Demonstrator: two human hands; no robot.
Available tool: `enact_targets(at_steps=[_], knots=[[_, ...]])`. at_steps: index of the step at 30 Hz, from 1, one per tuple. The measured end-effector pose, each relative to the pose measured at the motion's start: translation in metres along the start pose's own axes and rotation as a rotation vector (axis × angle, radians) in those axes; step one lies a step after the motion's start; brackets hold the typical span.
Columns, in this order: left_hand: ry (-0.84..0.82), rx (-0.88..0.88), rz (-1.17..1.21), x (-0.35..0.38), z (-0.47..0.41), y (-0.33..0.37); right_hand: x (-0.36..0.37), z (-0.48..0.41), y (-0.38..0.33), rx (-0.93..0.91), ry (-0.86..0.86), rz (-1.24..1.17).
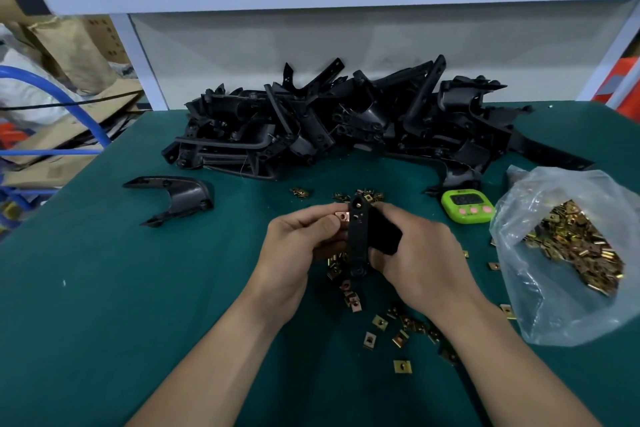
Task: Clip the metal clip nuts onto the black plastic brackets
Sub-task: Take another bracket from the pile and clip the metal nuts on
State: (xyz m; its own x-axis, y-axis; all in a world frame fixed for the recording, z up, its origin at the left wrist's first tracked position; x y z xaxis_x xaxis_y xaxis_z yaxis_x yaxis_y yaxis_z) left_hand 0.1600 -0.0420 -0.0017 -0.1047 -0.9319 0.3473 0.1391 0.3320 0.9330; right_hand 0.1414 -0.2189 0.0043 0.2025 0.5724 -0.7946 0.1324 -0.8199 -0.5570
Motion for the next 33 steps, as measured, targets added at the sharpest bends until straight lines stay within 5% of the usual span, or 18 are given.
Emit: enact_targets(at_steps=[19, 33], knots=[[0.115, -0.012, -0.172, -0.0086, -0.0002, 0.0011, 0.0003, -0.0007, 0.0085, 0.053, 0.018, 0.017], [-0.026, -0.045, -0.241, -0.007, 0.0044, 0.0054, -0.0038, 0.0, 0.0061, 0.058, -0.027, 0.005]])
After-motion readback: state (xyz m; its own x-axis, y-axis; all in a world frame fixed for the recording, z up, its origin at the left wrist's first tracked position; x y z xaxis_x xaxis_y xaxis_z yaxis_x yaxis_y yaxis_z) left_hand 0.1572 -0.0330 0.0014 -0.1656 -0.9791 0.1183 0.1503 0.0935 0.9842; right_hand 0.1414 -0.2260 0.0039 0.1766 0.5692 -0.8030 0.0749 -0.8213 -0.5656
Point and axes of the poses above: each hand's wrist, its own z-axis away from the middle knuckle, its own x-axis out of the palm, y = z × x, the point moved 3 cm from there along -z, towards the middle knuckle, and after that the axes turned 1 degree about -x, right-handed, at the moved point
